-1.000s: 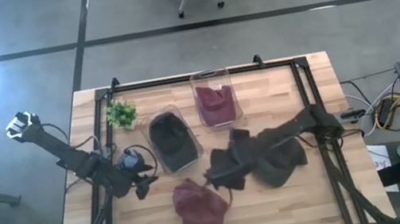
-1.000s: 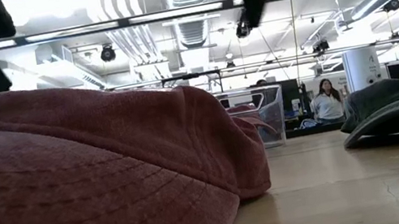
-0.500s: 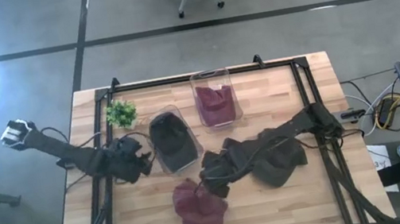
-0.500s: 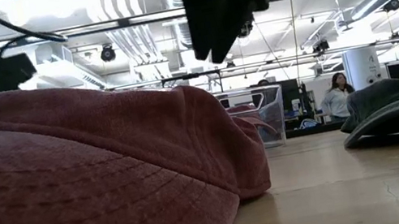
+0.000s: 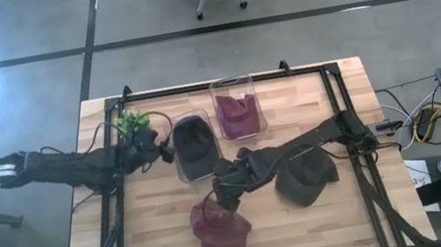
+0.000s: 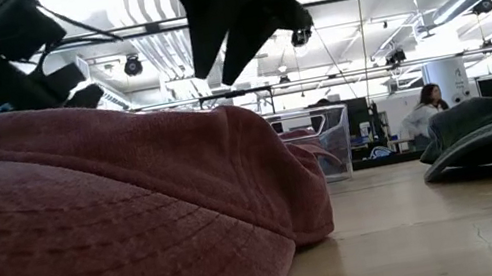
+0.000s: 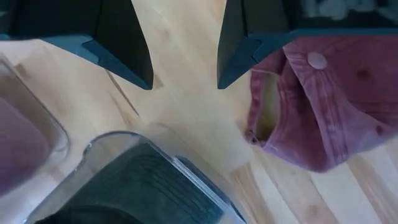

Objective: Pick & Place hat
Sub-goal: Move the left transparent bin to the top

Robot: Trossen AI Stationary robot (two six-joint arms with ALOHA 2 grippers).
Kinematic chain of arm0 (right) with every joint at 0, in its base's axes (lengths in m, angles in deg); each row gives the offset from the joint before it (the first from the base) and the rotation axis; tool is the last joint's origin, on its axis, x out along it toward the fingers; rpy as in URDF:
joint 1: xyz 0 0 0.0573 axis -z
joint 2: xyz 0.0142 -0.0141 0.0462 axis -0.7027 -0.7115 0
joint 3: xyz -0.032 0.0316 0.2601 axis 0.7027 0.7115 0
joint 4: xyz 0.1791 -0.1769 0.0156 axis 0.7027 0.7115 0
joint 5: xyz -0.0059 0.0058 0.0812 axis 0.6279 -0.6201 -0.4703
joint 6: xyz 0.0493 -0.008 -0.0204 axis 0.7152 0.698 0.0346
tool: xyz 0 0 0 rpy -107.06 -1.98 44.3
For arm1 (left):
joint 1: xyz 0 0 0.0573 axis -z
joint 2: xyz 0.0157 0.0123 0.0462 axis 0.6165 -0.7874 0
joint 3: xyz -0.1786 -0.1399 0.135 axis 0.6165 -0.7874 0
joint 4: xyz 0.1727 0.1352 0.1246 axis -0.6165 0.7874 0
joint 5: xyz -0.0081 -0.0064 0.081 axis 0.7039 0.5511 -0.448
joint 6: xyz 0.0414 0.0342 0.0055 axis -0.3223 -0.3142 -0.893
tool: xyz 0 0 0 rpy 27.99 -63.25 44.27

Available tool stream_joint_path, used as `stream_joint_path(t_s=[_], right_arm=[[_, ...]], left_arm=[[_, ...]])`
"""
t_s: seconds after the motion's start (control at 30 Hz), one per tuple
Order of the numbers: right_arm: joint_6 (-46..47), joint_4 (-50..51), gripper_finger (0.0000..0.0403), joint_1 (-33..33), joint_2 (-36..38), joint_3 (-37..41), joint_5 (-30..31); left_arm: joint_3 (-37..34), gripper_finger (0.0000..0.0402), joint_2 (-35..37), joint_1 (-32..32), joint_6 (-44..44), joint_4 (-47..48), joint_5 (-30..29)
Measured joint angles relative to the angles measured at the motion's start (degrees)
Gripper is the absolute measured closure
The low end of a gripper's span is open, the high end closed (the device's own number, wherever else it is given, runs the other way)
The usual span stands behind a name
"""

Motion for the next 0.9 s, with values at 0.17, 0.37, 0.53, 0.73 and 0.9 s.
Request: stream_joint_path(t_s=[0.17,0.37,0.53,0.73,0.9], right_arm=[[3.0,-2.0,0.0227,1.6,-0.6,0.3,-3.1],[5.8,-8.4,0.0228,4.3,-3.7,0.6,-8.0],[5.5,-14.4,0.0235,6.3,-5.6,0.3,-8.4],[2.5,-20.4,0.0238,9.0,-8.9,0.3,-11.2],[-1.0,-24.0,0.0240,11.1,-9.5,0.1,-10.3]], left_arm=[[2.5,0.0173,1.2,-0.3,-0.5,0.3,4.4],[12.0,0.0173,4.3,6.6,2.0,10.1,9.6],[22.0,0.0173,5.1,15.7,4.4,20.5,8.4],[27.1,0.0173,5.0,23.8,8.1,24.8,5.2],[26.7,0.0173,4.9,26.2,10.6,25.3,5.2]])
